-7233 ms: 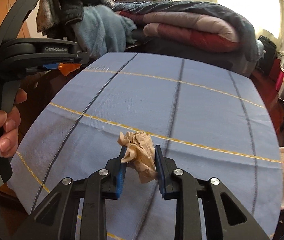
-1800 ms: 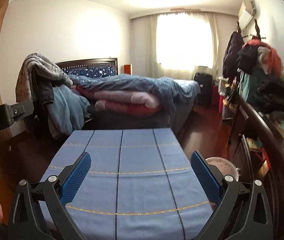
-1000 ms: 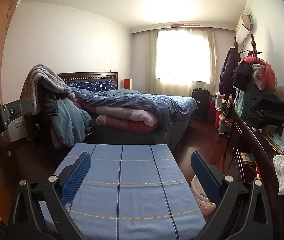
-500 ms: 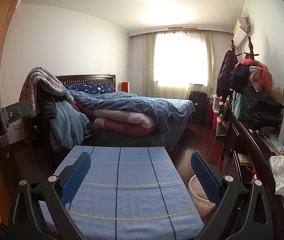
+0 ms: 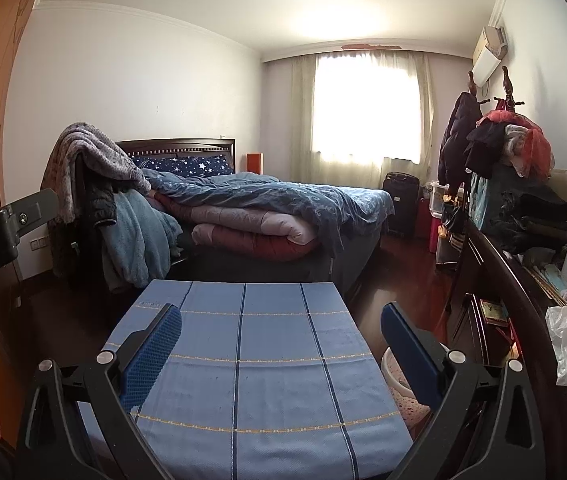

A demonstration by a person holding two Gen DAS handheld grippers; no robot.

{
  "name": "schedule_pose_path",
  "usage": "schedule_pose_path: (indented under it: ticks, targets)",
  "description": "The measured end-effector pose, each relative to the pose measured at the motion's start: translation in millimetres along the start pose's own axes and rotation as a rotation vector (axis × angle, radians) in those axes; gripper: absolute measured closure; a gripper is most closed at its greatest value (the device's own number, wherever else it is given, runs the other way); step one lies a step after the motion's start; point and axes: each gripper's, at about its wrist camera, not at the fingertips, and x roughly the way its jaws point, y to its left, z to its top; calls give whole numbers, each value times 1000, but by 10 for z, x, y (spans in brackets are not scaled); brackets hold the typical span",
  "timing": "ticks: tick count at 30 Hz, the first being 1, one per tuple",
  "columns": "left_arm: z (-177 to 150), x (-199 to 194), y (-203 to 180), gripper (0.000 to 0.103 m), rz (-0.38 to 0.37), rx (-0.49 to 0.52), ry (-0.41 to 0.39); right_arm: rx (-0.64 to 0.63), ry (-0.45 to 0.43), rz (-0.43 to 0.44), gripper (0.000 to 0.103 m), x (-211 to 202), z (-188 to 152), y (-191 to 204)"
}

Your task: Collect trash

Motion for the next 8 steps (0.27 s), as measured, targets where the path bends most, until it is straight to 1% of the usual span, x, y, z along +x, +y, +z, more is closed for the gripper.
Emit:
schedule_pose_path:
  ticks: [4,8]
  targets:
    - [-9,35,6,3,-16,-5,18,2,2,1,4,4,-4,-8]
    - [-15,39,-3,3,-15,1,19,0,0,1,4,4,0,-7]
